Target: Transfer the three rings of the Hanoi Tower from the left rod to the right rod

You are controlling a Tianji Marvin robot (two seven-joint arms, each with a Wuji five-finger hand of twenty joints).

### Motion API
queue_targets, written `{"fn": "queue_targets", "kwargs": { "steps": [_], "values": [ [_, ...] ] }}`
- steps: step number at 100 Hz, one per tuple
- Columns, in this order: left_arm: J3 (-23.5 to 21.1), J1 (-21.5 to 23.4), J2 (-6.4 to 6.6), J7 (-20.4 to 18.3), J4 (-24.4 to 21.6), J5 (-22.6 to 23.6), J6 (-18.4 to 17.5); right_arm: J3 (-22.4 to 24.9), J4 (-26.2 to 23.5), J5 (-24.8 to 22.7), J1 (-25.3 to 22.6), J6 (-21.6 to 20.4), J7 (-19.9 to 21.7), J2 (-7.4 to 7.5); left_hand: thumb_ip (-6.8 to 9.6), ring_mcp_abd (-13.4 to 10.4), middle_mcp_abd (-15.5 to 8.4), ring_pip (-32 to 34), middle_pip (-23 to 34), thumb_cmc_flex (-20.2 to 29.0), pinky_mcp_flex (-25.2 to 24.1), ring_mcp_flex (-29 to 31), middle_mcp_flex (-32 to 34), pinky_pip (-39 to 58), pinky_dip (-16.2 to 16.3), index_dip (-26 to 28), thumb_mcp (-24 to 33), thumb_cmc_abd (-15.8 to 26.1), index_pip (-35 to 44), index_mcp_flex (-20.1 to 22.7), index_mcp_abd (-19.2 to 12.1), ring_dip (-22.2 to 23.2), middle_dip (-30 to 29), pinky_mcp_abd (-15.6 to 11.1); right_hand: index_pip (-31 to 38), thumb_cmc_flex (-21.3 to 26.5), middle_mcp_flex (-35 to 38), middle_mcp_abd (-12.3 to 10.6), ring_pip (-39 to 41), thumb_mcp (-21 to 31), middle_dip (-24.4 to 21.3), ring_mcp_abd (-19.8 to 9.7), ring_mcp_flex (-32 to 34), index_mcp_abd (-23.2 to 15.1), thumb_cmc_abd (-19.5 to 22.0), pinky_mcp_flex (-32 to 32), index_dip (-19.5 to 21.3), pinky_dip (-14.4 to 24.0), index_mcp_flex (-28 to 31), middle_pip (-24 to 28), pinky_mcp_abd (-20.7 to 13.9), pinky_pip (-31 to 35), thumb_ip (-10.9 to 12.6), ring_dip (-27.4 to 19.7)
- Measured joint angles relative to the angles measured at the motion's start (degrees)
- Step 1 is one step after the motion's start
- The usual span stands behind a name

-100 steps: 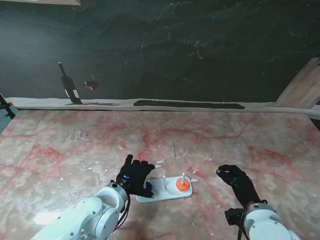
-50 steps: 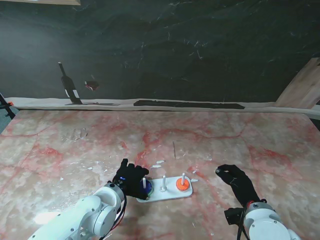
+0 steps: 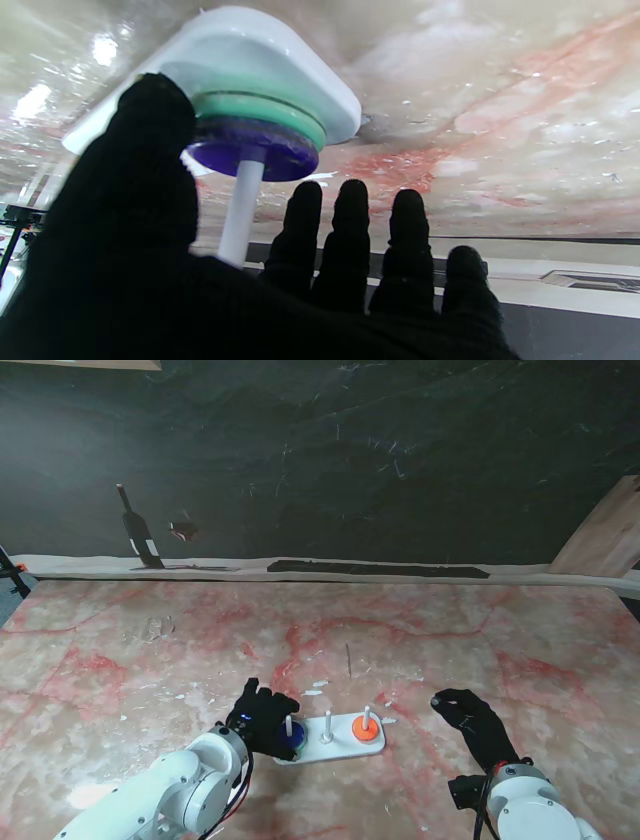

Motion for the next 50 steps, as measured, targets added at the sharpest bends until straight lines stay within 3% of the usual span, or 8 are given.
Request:
{"fn": "queue_targets", "kwargs": {
  "steps": [13,23,50],
  "values": [
    [0.01,0.13,0.32,-1.83,-0.80,0.14,-0.48,0.00,0.01,0.07,0.05,0.00,0.08,0.00,0.00,0.01,0.02,-0.92,-0.90,0.22,-0.02,-0.07,-1.27,-1.18,-0.53,-1.33,0.79,-0.94,-1.23,-0.19,0.03,-0.45,-1.76,0.00,0.00,0.00,0.00,0.00,0.00,-0.01,0.00,0.00,0.00,0.00,0.00,0.00,0.00,0.00,0.00,0.00,0.00,-0.01,0.00,0.00],
    [0.28,0.05,0.41,-1.83,-0.81,0.24,-0.43,-0.04,0.01,0.07,0.11,0.11,0.08,0.01,0.00,0.02,0.11,-1.47,-1.00,0.40,-0.02,-0.08,-2.19,-1.84,-1.08,-2.17,4.50,-2.84,-1.72,-0.19,0.04,-0.77,-3.34,0.00,0.00,0.00,0.00,0.00,0.00,-0.01,0.00,0.00,0.00,0.00,0.00,0.00,0.00,0.00,0.00,0.00,0.00,-0.02,0.00,0.00],
    [1.22,-0.79,0.50,-2.34,-0.11,0.03,-0.26,-0.08,0.02,0.05,0.21,0.33,0.12,0.01,0.00,0.05,0.51,-1.47,0.57,0.48,-0.02,-0.08,-1.63,-0.88,-0.52,-2.24,7.39,-3.37,-1.60,0.21,0.05,-0.97,-2.02,0.00,0.00,0.00,0.00,0.00,0.00,-0.01,0.00,0.00,0.00,0.00,0.00,0.00,0.00,0.00,0.00,0.00,0.00,-0.41,0.00,0.00]
  ]
}}
